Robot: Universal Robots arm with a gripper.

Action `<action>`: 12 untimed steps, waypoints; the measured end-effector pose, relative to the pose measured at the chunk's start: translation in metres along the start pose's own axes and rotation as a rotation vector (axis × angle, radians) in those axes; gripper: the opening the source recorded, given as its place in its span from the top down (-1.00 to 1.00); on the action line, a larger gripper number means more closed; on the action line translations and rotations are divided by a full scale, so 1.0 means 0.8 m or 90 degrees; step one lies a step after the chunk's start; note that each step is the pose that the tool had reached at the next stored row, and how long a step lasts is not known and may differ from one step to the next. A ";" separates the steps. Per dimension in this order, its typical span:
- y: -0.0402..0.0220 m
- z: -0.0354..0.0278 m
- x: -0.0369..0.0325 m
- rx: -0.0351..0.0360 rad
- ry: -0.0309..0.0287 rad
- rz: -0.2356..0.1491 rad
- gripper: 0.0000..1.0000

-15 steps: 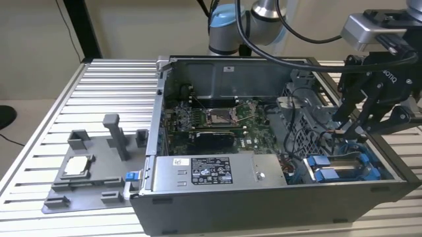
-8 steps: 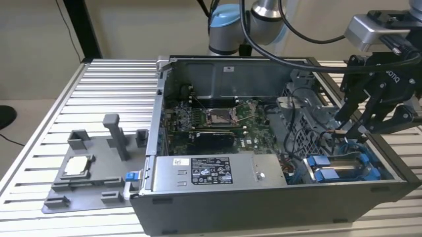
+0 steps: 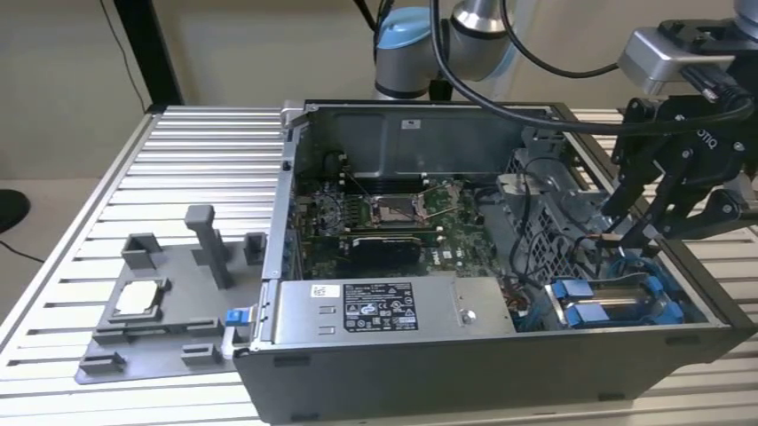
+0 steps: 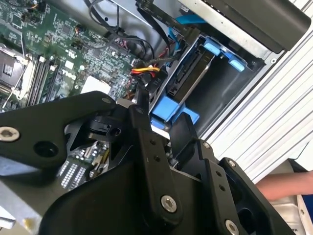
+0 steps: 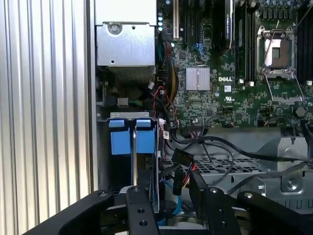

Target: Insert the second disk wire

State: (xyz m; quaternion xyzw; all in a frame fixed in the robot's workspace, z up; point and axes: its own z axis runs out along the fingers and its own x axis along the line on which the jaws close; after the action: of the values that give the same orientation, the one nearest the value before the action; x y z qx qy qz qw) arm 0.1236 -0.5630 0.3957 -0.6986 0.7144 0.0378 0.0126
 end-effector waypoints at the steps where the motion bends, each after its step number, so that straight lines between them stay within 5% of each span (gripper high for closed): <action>1: 0.0000 0.0001 0.0001 0.0017 -0.0001 0.000 -1.00; 5: -0.0001 0.0011 0.0001 0.0119 -0.0024 0.005 -1.00; 12: -0.0002 0.0055 0.0002 0.0201 -0.0054 0.039 -1.00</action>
State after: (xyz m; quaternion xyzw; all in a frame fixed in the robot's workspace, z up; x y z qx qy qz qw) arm 0.1236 -0.5628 0.3913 -0.6760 0.7359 0.0298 0.0255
